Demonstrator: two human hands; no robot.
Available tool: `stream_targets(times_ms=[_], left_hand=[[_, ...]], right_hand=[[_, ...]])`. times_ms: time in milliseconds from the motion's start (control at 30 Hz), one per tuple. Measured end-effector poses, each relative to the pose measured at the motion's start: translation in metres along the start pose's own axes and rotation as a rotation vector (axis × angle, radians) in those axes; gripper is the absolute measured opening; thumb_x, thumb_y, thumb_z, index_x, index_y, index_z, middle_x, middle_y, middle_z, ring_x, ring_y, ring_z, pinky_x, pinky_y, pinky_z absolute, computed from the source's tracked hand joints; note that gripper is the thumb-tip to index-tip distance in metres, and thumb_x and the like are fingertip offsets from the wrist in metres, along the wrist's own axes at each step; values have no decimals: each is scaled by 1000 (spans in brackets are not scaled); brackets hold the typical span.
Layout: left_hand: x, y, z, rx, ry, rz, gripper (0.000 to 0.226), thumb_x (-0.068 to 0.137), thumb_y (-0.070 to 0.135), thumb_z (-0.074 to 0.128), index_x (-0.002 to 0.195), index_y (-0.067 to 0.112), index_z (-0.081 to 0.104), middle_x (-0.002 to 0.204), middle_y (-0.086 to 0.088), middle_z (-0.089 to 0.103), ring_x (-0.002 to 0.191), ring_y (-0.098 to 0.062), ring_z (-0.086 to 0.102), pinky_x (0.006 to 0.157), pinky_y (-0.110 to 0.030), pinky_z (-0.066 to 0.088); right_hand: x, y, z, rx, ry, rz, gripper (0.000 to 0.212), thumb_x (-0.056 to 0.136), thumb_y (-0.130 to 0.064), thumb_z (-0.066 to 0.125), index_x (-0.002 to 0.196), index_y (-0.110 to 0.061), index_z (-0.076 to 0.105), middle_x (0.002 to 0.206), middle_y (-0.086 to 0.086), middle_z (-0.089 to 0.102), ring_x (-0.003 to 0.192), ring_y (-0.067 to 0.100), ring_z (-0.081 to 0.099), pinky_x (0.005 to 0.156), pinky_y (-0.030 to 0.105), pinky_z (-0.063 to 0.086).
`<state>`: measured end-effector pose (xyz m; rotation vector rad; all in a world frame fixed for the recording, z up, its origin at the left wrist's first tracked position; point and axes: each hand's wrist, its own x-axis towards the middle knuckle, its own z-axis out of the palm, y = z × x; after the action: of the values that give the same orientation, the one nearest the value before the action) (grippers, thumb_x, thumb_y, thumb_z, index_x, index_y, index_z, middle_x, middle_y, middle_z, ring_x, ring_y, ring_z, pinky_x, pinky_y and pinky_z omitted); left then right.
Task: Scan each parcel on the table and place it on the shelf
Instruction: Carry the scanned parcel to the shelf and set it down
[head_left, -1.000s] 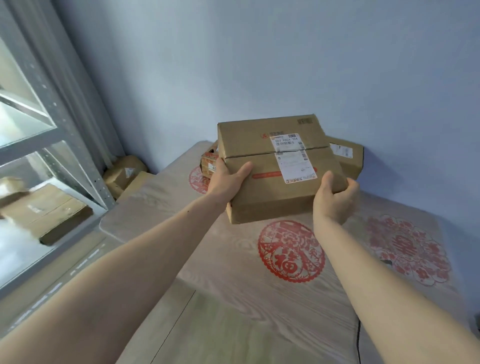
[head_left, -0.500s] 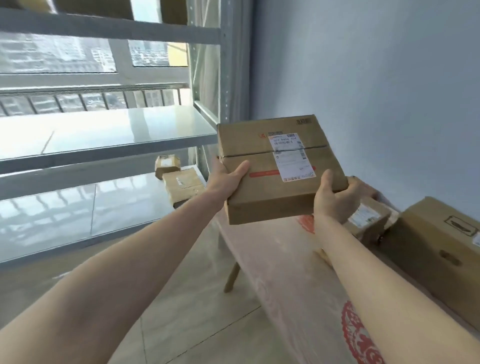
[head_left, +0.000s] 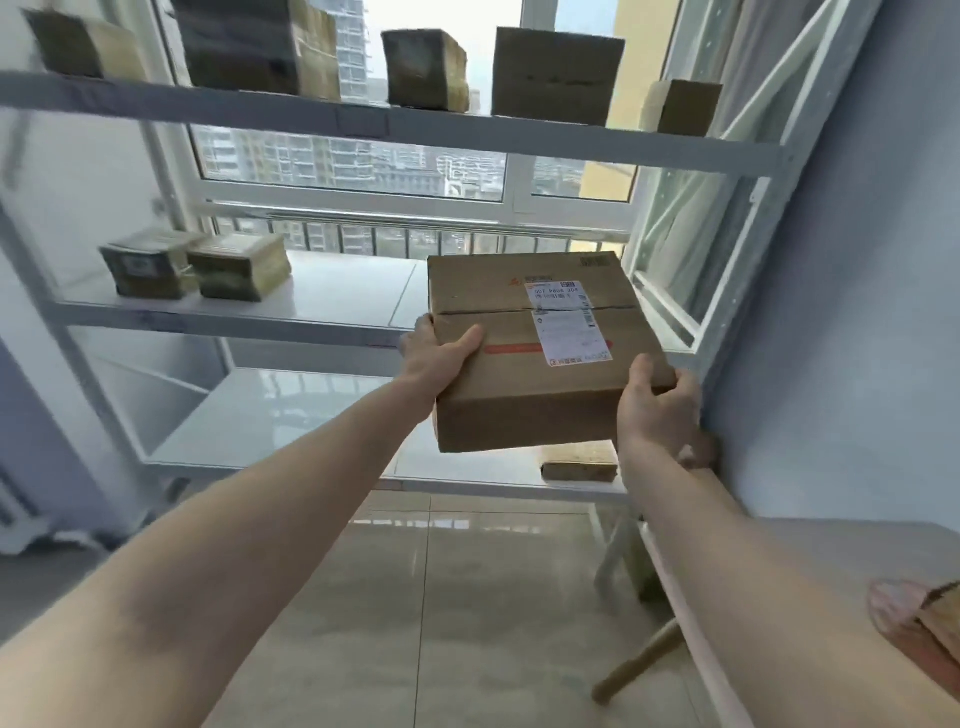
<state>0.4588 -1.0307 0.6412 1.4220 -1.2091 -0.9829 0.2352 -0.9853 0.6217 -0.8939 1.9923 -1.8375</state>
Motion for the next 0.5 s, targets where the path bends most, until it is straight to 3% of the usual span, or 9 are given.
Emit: stream_targets(times_ms=[133,300,500], left_hand=[[50,-6,-68,12,27,-9,68,58,62,73,115,28,60,128,-5,47,105,-19,62,99,-36,52],[113,-27,-137,-19,96,-35,75,52,61,74,115,21,61,128,-5,52,106,-21,62,98,-40,53],[186,-45,-193,-139,123,-78,83,77,30,80,143,11,34,128,-4,54,113,-25,60,102,-42,49]], right_hand=[[-21,-17,83,35,-62,3,36,95,-44,55,119,-17,57,110,-1,59,103,22,58,88,36,50],[-41,-38,174,0,-170,-2,34,97,-37,53,121,-13,57,119,6,63,111,28,57,95,39,48],[-51,-50,279,-76,-238,-4,36,96,-35,51,124,-13,58,121,10,60,111,31,57,99,46,47]])
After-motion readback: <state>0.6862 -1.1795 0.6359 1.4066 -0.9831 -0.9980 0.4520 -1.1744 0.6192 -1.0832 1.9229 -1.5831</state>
